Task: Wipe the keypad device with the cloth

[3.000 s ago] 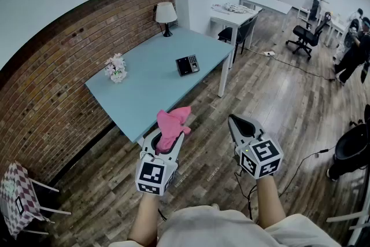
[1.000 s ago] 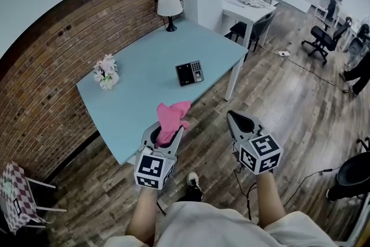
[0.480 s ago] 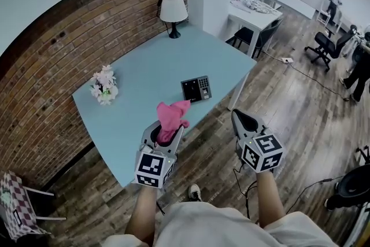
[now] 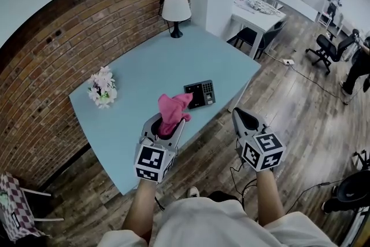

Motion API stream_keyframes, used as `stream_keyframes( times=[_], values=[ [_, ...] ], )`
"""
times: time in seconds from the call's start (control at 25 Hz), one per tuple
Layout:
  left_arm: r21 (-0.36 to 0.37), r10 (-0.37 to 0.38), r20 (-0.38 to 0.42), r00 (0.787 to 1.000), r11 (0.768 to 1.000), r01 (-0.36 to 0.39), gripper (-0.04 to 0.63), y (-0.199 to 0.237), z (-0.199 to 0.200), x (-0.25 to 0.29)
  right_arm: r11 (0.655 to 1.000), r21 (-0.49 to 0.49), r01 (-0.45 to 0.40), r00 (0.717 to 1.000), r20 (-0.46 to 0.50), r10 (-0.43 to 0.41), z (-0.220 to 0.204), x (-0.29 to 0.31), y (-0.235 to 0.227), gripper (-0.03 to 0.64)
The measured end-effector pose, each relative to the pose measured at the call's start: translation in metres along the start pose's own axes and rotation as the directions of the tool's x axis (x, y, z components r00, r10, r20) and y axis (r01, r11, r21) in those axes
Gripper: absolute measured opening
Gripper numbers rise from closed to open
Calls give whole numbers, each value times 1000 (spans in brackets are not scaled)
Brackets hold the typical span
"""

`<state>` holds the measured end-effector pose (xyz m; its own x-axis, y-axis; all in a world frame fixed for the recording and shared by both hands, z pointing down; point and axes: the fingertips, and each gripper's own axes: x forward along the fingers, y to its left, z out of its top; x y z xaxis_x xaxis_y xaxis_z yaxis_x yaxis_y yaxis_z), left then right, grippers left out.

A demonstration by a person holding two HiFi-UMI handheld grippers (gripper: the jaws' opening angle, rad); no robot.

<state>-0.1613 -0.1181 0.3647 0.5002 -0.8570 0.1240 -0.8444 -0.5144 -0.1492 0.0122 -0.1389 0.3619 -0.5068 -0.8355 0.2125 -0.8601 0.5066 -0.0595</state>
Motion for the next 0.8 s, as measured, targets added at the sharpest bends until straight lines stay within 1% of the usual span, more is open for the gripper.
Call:
stream_keyframes(
  times=[0.36,0.8],
  values=[
    [-9,18,-19,1000,1000,-18,206,20,-6,26,1000,17,0,999,-32,0,-11,26,-12,8],
    [-32,42,-100,994,998,-45,199,43,-31,94,999,38,-28,997,-70,30,-20,77,-52,8]
  ],
)
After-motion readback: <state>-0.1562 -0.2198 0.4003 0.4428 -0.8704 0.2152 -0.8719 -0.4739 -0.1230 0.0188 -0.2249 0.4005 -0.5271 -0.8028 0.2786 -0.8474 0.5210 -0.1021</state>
